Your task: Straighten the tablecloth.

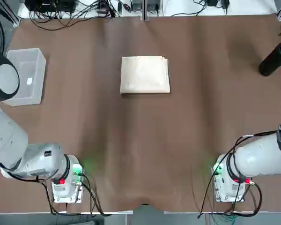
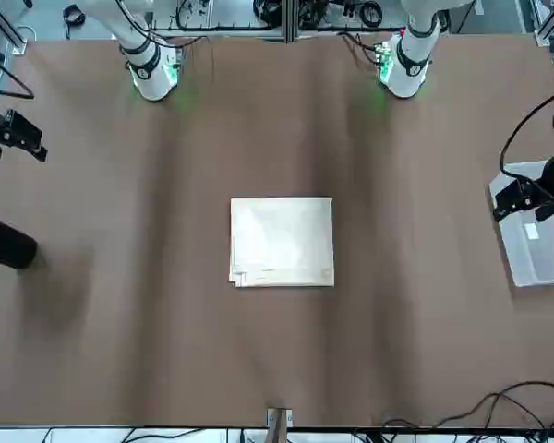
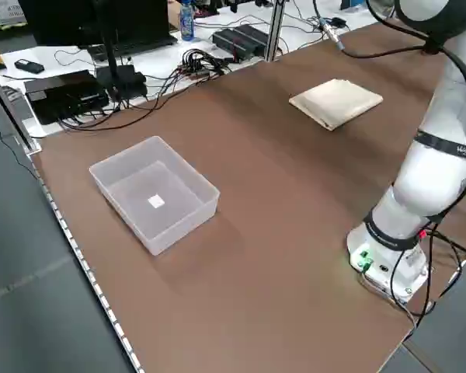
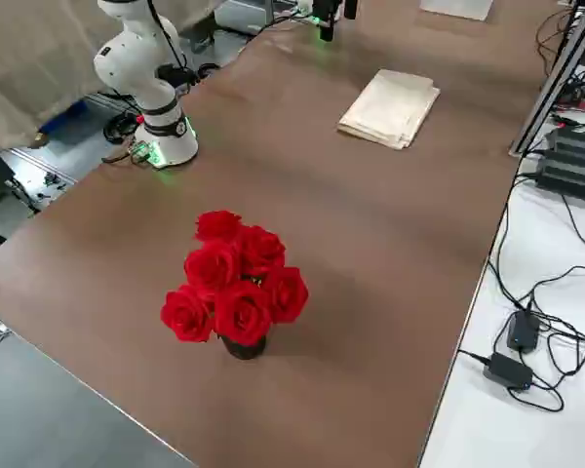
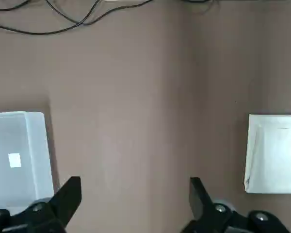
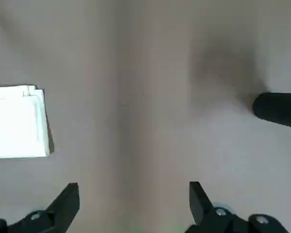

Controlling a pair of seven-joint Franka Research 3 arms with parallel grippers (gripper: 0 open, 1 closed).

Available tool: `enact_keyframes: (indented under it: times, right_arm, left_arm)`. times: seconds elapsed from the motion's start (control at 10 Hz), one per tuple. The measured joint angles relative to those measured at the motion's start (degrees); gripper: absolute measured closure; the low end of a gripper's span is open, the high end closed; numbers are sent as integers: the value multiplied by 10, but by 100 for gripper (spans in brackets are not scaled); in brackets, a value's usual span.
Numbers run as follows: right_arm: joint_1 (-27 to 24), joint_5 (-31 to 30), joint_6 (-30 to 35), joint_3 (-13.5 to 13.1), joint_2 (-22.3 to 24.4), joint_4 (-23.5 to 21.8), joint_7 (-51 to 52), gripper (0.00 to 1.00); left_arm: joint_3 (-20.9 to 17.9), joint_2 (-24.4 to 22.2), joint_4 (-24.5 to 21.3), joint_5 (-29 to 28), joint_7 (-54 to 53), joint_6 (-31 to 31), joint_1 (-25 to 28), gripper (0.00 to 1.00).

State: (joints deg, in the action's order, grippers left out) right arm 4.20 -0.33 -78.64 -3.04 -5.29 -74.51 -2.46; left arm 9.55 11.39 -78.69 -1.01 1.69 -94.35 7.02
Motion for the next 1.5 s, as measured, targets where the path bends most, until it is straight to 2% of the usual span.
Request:
enact_keyframes:
  times: [1.3,1.5]
  right_arm:
    - [2,1,-9,2,-7,0,0,0]
    - [3,3,-12,4,-10,-1,0,0]
  left_arm:
    - [2,1,-1,0,0,1,-7,1]
    - [24,9,-6,5,-1,1,-8,1]
